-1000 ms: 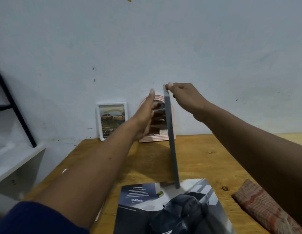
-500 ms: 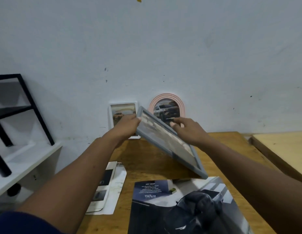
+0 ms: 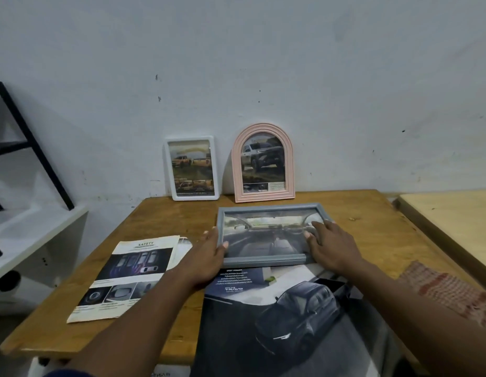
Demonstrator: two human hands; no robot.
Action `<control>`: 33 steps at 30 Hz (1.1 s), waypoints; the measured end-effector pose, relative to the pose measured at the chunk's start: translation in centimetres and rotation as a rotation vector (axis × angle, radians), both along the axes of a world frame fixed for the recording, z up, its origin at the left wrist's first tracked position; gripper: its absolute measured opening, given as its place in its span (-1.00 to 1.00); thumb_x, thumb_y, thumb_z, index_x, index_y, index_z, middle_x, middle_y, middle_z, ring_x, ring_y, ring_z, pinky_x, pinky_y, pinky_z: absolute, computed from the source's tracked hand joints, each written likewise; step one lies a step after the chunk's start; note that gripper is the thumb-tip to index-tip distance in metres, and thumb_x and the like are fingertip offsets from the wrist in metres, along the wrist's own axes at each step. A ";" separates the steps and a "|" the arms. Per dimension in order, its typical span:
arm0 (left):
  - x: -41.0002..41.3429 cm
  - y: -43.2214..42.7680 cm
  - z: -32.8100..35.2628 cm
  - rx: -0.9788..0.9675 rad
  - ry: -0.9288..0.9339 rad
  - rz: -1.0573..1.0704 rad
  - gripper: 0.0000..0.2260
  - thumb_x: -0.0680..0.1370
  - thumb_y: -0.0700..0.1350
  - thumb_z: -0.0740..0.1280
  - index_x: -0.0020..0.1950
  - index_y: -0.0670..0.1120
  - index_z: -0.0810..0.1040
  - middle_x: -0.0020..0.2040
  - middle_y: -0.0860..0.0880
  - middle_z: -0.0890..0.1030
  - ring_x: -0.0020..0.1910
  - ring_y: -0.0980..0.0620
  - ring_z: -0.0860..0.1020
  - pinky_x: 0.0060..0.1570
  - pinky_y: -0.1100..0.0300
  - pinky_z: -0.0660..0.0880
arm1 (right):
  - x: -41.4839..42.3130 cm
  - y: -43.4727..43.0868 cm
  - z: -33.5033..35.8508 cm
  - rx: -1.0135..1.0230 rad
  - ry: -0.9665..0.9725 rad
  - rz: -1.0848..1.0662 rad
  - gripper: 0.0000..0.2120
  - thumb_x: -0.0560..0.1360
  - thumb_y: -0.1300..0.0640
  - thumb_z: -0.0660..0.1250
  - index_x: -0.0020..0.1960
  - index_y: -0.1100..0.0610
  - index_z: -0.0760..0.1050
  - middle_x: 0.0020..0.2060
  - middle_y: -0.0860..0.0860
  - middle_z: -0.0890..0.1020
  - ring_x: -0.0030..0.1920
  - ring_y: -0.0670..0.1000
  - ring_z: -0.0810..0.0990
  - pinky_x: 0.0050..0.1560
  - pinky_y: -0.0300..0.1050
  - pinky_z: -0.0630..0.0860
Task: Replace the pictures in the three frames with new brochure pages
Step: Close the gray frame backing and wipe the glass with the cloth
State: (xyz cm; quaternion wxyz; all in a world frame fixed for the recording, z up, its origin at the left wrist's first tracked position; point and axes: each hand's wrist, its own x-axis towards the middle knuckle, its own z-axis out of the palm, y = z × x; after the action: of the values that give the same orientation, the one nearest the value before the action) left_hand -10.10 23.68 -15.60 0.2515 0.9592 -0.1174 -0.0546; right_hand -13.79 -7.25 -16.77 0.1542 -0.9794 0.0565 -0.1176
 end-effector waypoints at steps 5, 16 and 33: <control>-0.3 -1.1 -1.6 0.219 -0.087 -0.068 -0.32 0.66 0.28 -0.15 0.67 -0.08 -0.12 0.67 -0.11 -0.09 0.63 -0.06 -0.20 0.58 -0.03 -0.18 | -0.4 -0.2 -0.6 -0.121 0.041 0.003 -0.53 0.64 -0.18 0.04 0.44 0.04 0.33 0.43 0.17 0.38 0.47 0.23 0.26 0.40 0.14 0.30; -0.4 -4.5 -0.2 0.366 -0.167 -0.190 -0.30 0.59 0.41 -0.19 0.66 0.12 -0.17 0.66 -0.04 -0.22 0.60 -0.07 -0.33 0.55 -0.11 -0.28 | -2.4 -1.1 1.7 0.013 0.106 0.016 -0.45 0.63 -0.20 0.12 0.51 0.07 0.27 0.50 0.18 0.32 0.49 0.19 0.27 0.42 0.12 0.31; -6.1 -19.1 -0.8 0.362 -0.116 -0.474 -0.32 0.61 0.40 -0.15 0.66 0.13 -0.18 0.65 -0.05 -0.26 0.61 -0.08 -0.31 0.56 -0.12 -0.29 | -15.3 -10.2 0.8 -0.089 0.346 -0.138 -0.34 0.60 -0.35 -0.07 0.60 -0.07 0.07 0.62 -0.02 0.01 0.61 0.07 -0.11 0.52 0.27 -0.07</control>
State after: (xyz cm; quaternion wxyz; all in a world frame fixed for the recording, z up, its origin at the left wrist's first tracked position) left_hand -16.16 4.55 -16.44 0.0496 0.9357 -0.3407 -0.0768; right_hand -29.06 -17.48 -16.01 0.0902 -0.9847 0.1438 0.0402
